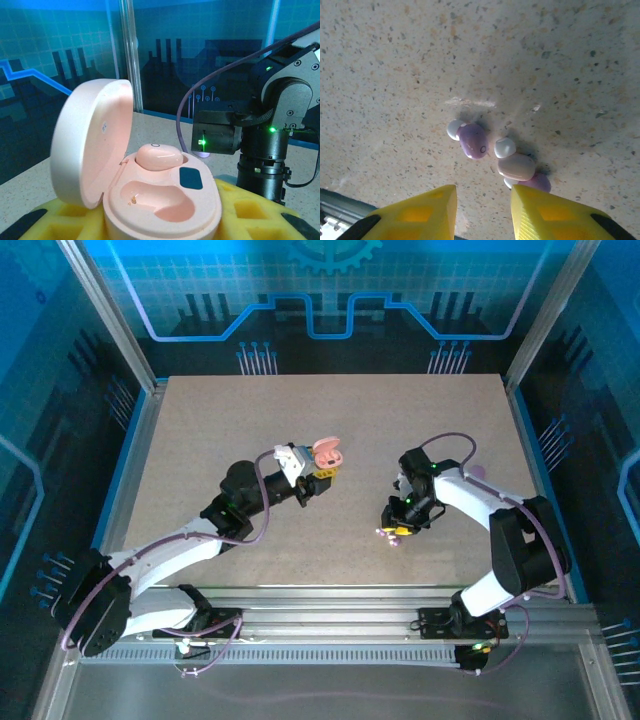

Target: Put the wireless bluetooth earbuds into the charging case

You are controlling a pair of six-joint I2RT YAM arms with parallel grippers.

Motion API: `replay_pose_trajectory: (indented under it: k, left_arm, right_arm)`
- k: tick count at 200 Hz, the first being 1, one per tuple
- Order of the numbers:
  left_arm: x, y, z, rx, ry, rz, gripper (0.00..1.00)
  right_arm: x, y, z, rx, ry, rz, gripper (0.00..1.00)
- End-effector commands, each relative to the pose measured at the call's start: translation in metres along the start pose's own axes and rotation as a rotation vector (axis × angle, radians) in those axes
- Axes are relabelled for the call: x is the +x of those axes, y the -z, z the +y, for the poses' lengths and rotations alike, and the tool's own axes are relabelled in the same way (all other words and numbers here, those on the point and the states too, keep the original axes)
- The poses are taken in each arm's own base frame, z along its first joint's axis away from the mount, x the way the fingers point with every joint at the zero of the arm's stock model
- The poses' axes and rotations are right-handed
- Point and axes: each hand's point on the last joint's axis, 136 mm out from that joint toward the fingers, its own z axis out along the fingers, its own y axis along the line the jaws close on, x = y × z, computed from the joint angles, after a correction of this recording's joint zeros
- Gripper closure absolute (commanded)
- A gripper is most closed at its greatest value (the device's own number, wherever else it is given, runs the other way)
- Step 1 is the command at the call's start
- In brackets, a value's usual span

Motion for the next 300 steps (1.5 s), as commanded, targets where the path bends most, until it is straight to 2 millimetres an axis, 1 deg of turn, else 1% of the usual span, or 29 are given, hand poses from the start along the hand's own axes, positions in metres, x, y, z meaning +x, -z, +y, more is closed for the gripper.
replay_pose_trajectory:
  k: [1, 27, 74, 76, 80, 140, 209, 246, 248, 251, 280, 300]
  left_arm:
    - [-0.014, 0.005, -0.001, -0.010, -0.030, -0.046, 0.64]
    - [-0.013, 0.004, -0.002, -0.005, -0.027, -0.044, 0.64]
    - [-0.014, 0.004, -0.002, -0.003, -0.026, -0.045, 0.64]
    - [-0.014, 0.004, -0.002, -0.004, -0.026, -0.046, 0.64]
    - [-0.014, 0.004, -0.002, -0.004, -0.026, -0.045, 0.64]
    - [-0.014, 0.002, -0.002, 0.000, -0.025, -0.044, 0.64]
    - [-0.015, 0.002, -0.002, -0.001, -0.024, -0.044, 0.64]
    - [-0.014, 0.001, -0.001, -0.002, -0.022, -0.041, 0.64]
    - [-0.014, 0.001, -0.001, -0.002, -0.023, -0.041, 0.64]
    - [-0.014, 0.001, -0.002, 0.000, -0.022, -0.042, 0.64]
    - [-0.014, 0.002, -0.002, -0.003, -0.025, -0.042, 0.64]
    - [-0.014, 0.002, -0.001, -0.006, -0.024, -0.041, 0.64]
  right_arm:
    - [0.007, -0.005, -0.007, 0.045, -0.025, 0.011, 0.65]
    - [0.008, -0.009, -0.012, 0.070, -0.040, 0.020, 0.65]
    - [0.005, -0.012, -0.008, 0.056, -0.046, 0.014, 0.65]
    - [0.010, -0.016, -0.013, 0.065, -0.053, 0.031, 0.65]
    - [0.012, -0.018, -0.014, 0.068, -0.056, 0.038, 0.66]
    - [0.013, -0.022, -0.013, 0.079, -0.058, 0.042, 0.66]
    - [0.006, -0.024, -0.011, 0.086, -0.048, 0.025, 0.66]
    - [0.006, -0.026, -0.017, 0.121, -0.048, 0.025, 0.67]
    - [-0.001, -0.023, -0.013, 0.113, -0.040, 0.008, 0.68]
    - [-0.003, -0.021, -0.011, 0.112, -0.036, 0.000, 0.68]
    - [-0.008, -0.019, -0.012, 0.135, -0.014, -0.011, 0.70]
    - [-0.010, -0.018, -0.016, 0.170, -0.005, -0.017, 0.70]
